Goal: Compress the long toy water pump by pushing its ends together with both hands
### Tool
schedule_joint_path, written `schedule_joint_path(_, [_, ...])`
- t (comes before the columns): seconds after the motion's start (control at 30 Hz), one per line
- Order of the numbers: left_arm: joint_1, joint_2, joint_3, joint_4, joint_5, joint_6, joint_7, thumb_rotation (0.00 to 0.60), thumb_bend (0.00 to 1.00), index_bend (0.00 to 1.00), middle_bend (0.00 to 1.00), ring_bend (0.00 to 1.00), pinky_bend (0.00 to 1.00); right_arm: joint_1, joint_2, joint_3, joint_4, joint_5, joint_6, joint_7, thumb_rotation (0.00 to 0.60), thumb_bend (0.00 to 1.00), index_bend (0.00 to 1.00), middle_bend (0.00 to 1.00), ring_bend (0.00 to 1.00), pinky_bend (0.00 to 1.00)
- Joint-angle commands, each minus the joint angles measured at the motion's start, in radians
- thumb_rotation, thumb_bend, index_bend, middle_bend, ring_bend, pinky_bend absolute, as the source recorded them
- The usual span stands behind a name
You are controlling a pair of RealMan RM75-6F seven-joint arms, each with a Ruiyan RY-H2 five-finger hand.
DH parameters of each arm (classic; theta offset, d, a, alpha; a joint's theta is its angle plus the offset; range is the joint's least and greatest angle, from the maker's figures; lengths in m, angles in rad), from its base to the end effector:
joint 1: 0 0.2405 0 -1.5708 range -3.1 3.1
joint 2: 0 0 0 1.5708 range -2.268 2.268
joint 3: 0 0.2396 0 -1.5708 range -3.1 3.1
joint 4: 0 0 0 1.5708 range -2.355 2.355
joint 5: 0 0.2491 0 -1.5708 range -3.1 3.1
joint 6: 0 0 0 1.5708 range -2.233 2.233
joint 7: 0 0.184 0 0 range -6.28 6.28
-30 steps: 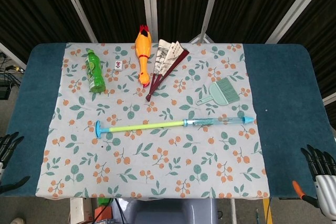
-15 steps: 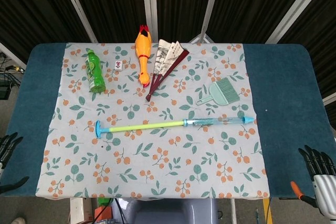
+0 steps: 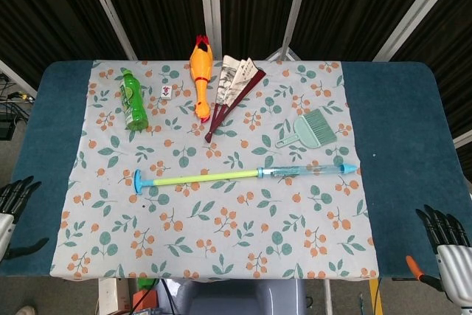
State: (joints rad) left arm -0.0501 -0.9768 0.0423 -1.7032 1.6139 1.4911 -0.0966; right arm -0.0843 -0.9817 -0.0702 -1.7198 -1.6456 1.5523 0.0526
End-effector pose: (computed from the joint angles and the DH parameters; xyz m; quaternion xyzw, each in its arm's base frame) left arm -0.3041 0.1875 0.1287 -0.6244 -0.4156 -0.3825 0.5395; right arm -0.3140 -0.1397 0.1291 0.6033 -0.4352 0.3559 0.5657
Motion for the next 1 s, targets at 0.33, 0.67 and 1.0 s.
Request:
schedule_joint_path(0.33, [-0.221, -0.069, -0.157, -0.179, -0.287, -0.281, 0.315, 0.6, 0.21, 0.19, 0.06, 0.0, 0.05, 0.009, 0.009, -0.004, -0.014, 0.011, -0.025, 0.003, 0.6, 0.33, 0.0, 0.0, 0.0, 0.0])
schedule_joint_path(0.67, [-0.426, -0.257, -0.261, -0.207, -0.647, -0.365, 0.67, 0.6, 0.25, 0.38, 0.1, 0.0, 0.05, 0.016, 0.016, -0.008, -0.017, 0.019, -0.044, 0.017, 0.6, 0.33, 0.0, 0.0, 0.0, 0.0])
schedule_joint_path(1.0, [-0.586, -0.474, -0.283, -0.112, -0.91, -0.306, 0.899, 0.6, 0.34, 0.43, 0.12, 0.0, 0.05, 0.024, 0.027, -0.012, -0.021, 0.027, -0.064, 0.04, 0.6, 0.33, 0.0, 0.0, 0.0, 0.0])
